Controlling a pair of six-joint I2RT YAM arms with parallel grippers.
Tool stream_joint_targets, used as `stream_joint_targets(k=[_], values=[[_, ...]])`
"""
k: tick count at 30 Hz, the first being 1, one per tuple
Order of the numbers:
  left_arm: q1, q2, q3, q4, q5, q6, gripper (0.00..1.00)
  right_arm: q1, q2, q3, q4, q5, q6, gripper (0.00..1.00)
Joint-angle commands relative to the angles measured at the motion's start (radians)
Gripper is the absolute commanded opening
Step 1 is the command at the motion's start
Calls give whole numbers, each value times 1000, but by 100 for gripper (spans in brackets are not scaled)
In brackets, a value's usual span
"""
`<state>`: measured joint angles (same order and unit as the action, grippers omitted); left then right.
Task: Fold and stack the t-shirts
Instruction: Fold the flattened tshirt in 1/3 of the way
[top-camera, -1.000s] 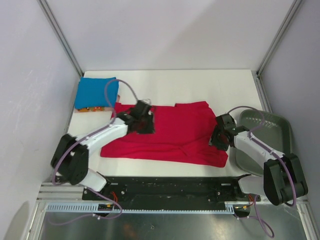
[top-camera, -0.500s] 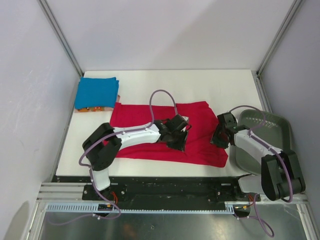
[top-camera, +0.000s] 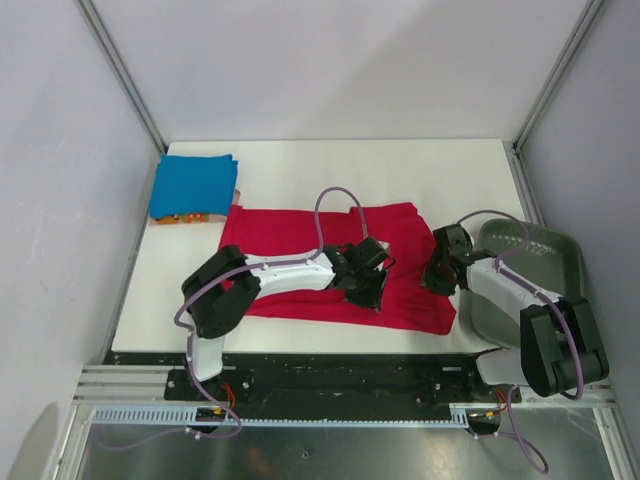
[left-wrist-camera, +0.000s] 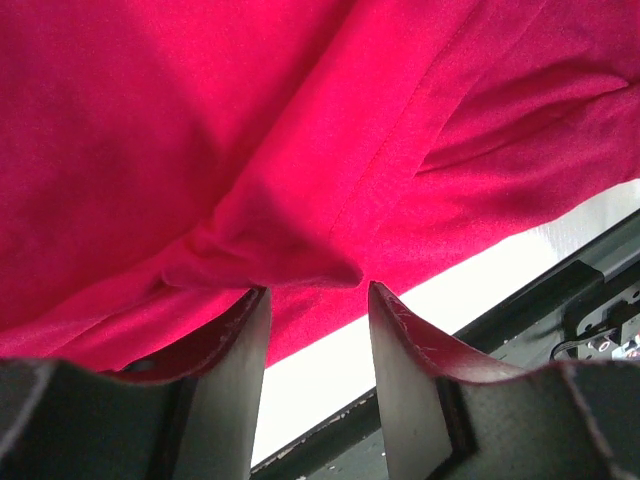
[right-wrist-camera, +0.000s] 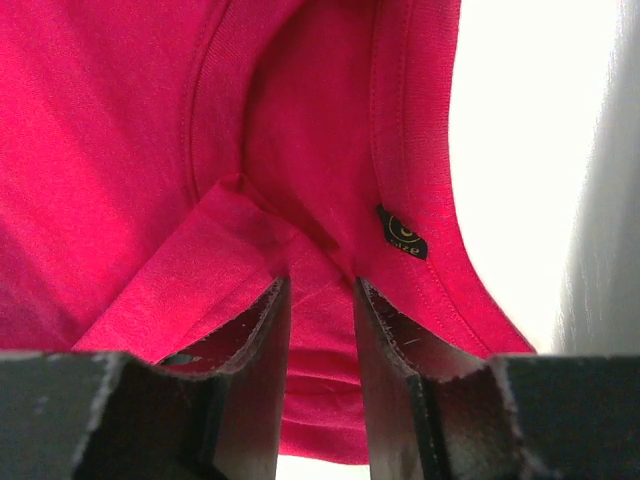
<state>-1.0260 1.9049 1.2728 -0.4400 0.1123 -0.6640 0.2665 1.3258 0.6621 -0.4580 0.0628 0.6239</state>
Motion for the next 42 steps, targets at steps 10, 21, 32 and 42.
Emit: stream_joint_targets(k=[10,21,32,42], values=[[-17,28,67,17,-22,-63,34,5,33,47,25,20,-21,23],[-7,-5,68,16,-78,-87,11,14,48,88,13,38,-33,1],[48,-11,80,26,-107,-111,9,35,98,173,19,40,-35,0],[102,24,112,49,-155,-129,9,43,192,243,57,37,-29,0]])
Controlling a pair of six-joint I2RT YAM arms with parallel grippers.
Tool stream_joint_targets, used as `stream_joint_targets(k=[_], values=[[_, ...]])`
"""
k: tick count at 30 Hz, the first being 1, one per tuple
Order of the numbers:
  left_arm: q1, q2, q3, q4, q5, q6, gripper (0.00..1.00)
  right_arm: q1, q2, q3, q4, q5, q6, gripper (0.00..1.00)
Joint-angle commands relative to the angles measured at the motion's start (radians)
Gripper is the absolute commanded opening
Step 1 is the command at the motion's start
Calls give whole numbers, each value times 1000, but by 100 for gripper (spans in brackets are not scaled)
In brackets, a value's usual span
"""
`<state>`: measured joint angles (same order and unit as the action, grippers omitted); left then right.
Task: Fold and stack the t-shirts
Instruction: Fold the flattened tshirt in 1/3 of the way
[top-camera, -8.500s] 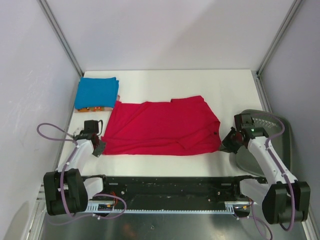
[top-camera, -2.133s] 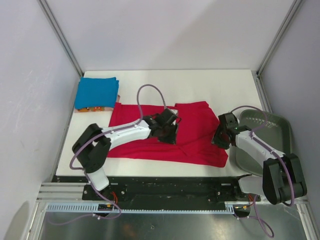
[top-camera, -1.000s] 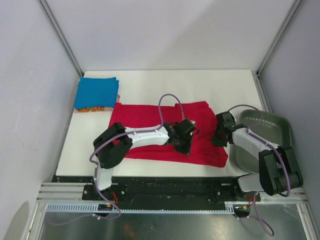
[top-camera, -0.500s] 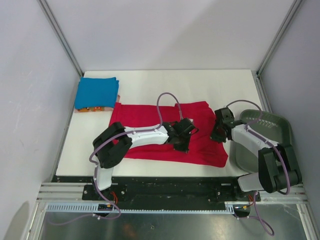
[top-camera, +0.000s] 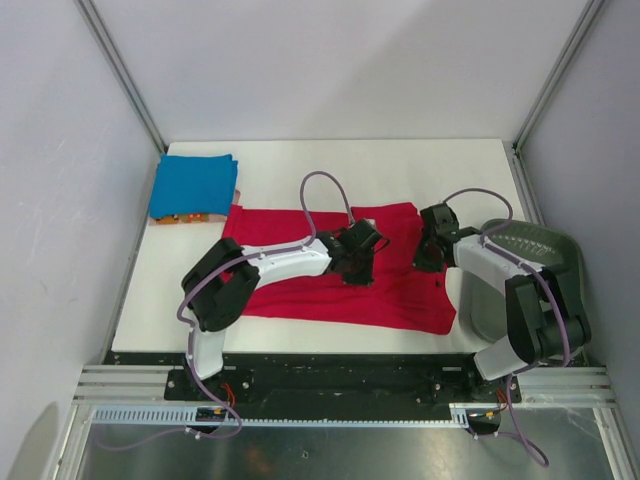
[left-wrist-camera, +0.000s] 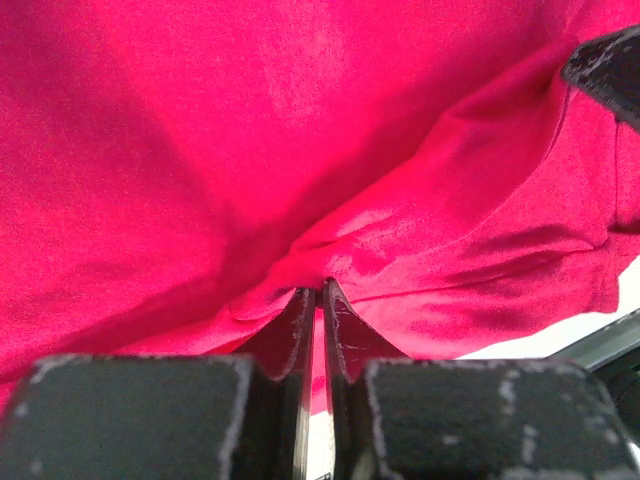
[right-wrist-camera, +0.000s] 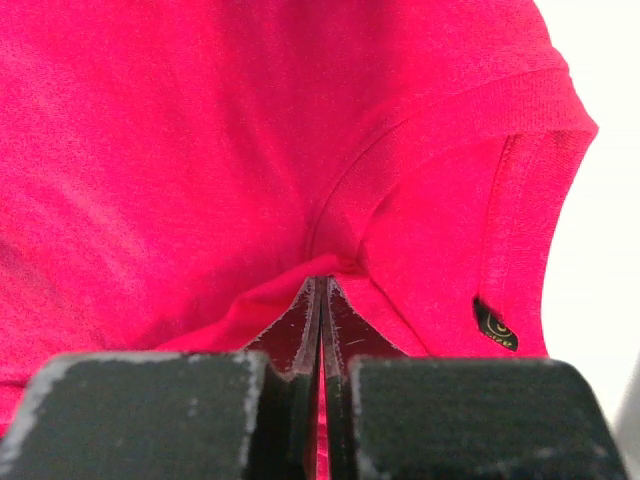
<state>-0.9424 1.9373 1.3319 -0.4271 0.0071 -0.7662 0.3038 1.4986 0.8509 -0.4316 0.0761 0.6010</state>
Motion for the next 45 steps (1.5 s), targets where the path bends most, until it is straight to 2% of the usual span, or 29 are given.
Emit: stream_joint_targets(k=[1,6,9,13,16,18,22,26,30,37,45], values=[[24,-5,55,38,-53,-29,9,6,25,63,33,24,-5,0],[45,9,66,50,-67,-34,13,4,64,112,38,26,-7,0],[60,18,70,55,-73,-35,19,-2,84,142,42,27,-16,11],[75,11,62,62,-84,-30,40,-8,90,187,38,35,-40,34],[92,-18,42,68,-100,-27,55,-12,77,211,26,41,-50,39],[111,-40,27,70,-106,-21,59,-15,66,215,19,42,-49,39],[162,-84,1,73,-119,-2,59,-16,51,217,1,43,-42,38],[209,-119,-20,75,-128,25,53,-4,49,216,-10,35,-39,35],[262,-138,-26,75,-136,48,52,8,63,217,9,35,-46,35],[416,-134,19,71,-134,131,49,-61,129,283,115,-8,-92,36],[614,-80,41,68,-266,148,44,-93,216,376,156,-28,-90,37]])
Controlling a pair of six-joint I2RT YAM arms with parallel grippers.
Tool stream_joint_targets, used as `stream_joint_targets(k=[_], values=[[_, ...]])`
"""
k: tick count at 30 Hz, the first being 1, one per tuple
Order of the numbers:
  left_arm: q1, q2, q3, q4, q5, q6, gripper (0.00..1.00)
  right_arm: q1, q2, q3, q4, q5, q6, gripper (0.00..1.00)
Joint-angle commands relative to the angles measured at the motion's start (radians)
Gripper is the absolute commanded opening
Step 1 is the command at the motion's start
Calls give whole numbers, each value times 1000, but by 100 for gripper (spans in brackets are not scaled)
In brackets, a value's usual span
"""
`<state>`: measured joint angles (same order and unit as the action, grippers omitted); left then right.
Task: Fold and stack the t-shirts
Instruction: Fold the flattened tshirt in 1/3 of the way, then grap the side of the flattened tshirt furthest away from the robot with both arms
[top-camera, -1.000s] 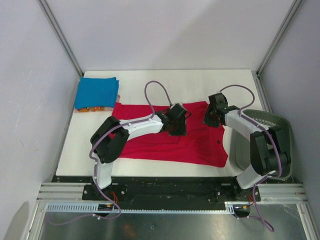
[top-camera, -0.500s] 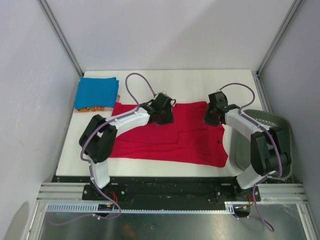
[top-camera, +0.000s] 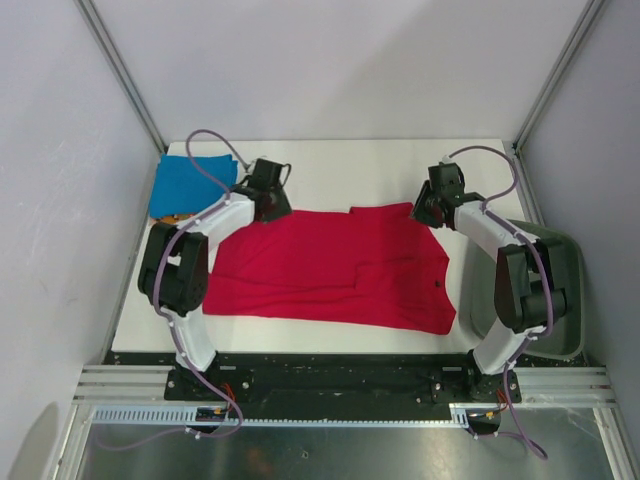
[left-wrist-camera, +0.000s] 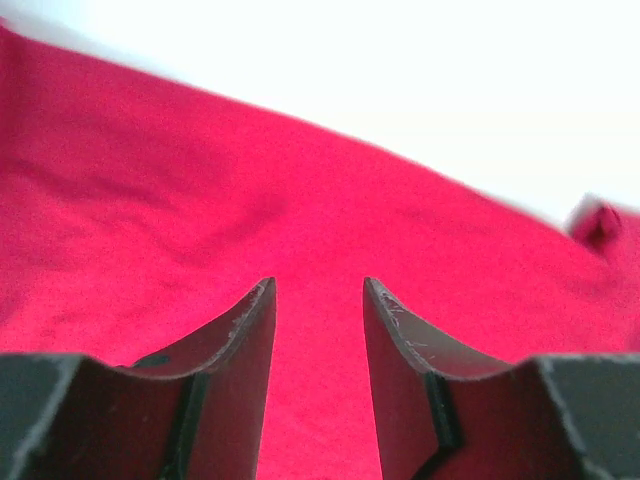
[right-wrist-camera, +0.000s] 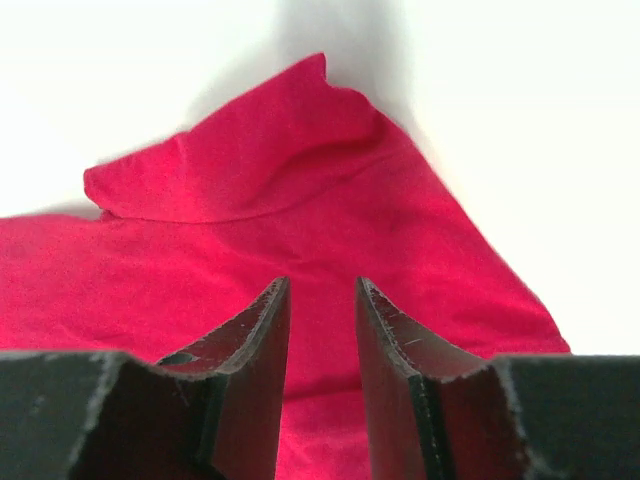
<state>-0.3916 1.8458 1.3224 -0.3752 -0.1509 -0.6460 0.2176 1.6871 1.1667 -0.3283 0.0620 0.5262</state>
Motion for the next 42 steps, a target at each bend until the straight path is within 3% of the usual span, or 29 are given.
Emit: stream_joint_targets(k=[1,13,29,42], values=[[82,22,59,15,-125,24,44,-8,37,68,57,-19,-15,37],[185,133,184,-39,-321,-50,41,-27,97,103,62,-49,-13,37],[261,264,288,-85,-321,-47,40,-49,108,111,54,-94,-6,36],[288,280,307,-101,-325,-57,39,-54,121,111,56,-99,-6,36]])
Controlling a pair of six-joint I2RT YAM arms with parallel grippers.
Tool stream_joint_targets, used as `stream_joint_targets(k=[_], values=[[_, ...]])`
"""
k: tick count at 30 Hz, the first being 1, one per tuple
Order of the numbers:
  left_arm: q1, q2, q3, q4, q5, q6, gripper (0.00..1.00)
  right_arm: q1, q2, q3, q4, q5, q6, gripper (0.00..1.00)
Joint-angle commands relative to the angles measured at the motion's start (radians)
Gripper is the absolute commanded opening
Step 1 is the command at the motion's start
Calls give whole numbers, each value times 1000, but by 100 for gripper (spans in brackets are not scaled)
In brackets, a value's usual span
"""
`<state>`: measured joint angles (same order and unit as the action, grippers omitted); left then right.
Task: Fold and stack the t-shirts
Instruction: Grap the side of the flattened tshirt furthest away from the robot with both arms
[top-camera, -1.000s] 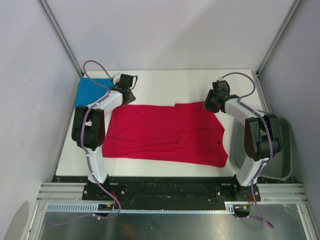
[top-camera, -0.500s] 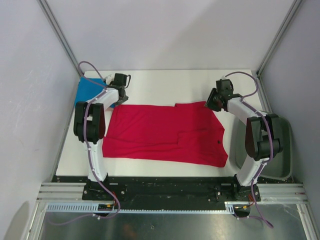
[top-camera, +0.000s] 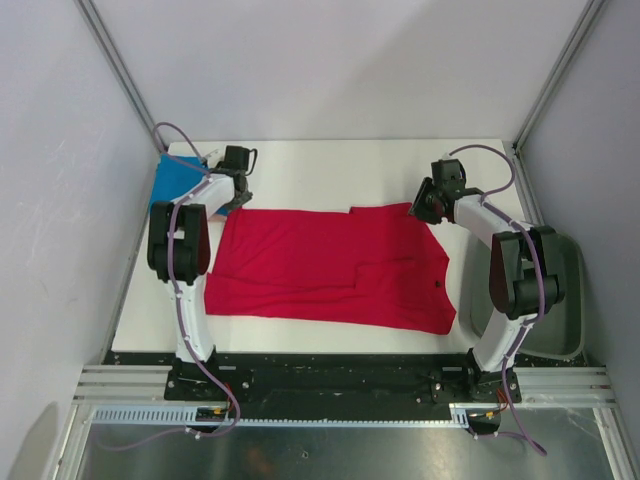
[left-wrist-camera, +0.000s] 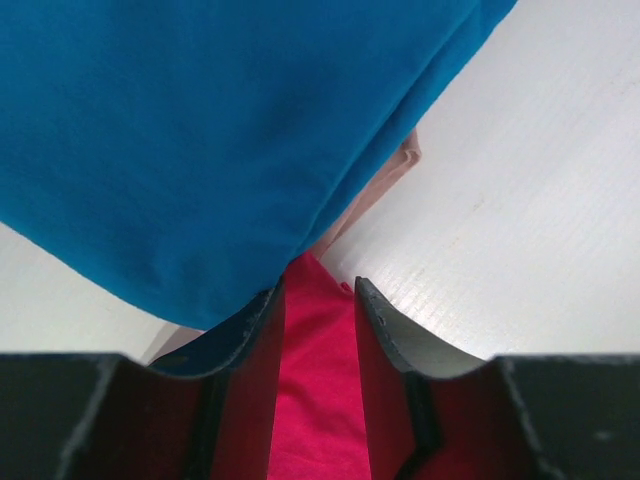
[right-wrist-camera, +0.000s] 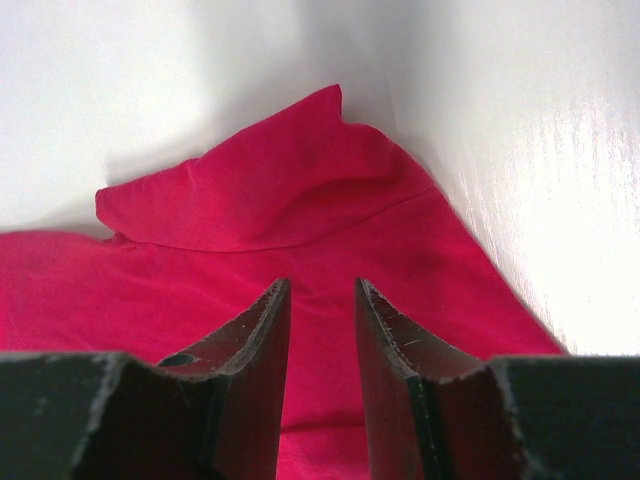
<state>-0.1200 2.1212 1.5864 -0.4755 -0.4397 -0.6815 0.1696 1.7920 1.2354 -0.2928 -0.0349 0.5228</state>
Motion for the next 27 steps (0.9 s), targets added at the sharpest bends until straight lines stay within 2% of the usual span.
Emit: stream_joint_targets(k=[1,11,22,27], values=[[17,5,43,-4,-39,-26,38,-5,18,43,21,-4,-3,36],[35,35,56,-42,-17,-76,34,-13,29,43,24,-25,3,36],[42,0,52,-48,14,-88,2,-27,54,70,27,-21,1,36],[40,-40,31,-46,38,-82,0,-55,100,108,44,-10,-8,40]])
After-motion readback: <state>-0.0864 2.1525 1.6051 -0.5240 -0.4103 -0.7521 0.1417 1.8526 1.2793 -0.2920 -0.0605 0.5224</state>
